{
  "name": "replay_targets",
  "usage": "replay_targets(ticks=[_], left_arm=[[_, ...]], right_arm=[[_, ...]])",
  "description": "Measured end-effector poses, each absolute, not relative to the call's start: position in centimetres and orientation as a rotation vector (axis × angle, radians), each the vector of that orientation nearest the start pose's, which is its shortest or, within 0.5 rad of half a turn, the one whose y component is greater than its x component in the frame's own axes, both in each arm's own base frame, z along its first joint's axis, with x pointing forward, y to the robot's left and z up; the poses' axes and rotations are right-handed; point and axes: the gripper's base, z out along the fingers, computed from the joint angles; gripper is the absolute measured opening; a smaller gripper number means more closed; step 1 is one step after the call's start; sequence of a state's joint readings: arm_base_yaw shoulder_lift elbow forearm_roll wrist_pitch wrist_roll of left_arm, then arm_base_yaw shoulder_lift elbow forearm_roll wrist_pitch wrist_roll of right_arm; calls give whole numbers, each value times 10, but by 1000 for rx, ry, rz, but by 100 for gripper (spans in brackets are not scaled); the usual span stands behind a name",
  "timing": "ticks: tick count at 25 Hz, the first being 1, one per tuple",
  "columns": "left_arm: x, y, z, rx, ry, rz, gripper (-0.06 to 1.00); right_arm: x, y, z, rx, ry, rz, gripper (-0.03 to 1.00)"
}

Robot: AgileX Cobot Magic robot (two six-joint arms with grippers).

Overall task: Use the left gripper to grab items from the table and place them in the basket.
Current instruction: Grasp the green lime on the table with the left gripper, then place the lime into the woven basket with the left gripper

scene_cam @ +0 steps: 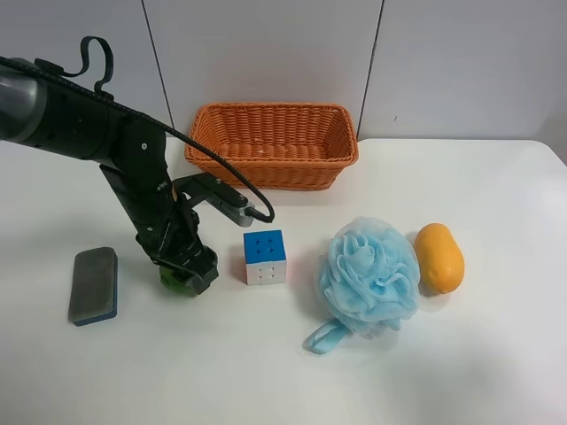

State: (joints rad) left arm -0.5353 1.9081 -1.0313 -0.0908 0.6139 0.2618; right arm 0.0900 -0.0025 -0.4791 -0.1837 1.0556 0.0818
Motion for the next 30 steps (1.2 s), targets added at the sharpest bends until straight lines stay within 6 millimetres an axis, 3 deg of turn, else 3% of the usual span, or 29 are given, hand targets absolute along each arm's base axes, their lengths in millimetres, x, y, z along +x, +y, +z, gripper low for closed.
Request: replay_targets(ticks=[7, 10, 17, 24, 27, 30], left_arm=[[288, -176, 125, 1060, 2785, -121, 62], [287, -176, 134, 1054, 2763, -125, 62], [305, -186, 191, 1072, 2706, -120, 62], [342, -200, 264, 980, 2529, -68, 62], [358, -206, 283, 923, 2484, -35, 62], [377, -214, 289, 897, 2457, -5, 62]], right_arm=[[-2, -15, 273, -3, 2046, -113, 99], [-2, -15, 273, -3, 2046, -113, 99], [-2, -15, 273, -3, 2046, -113, 99], [-2, -15, 273, -3, 2046, -113, 99], [-2, -15, 273, -3, 2046, -113, 99], [-2, -15, 273, -3, 2046, -113, 99]])
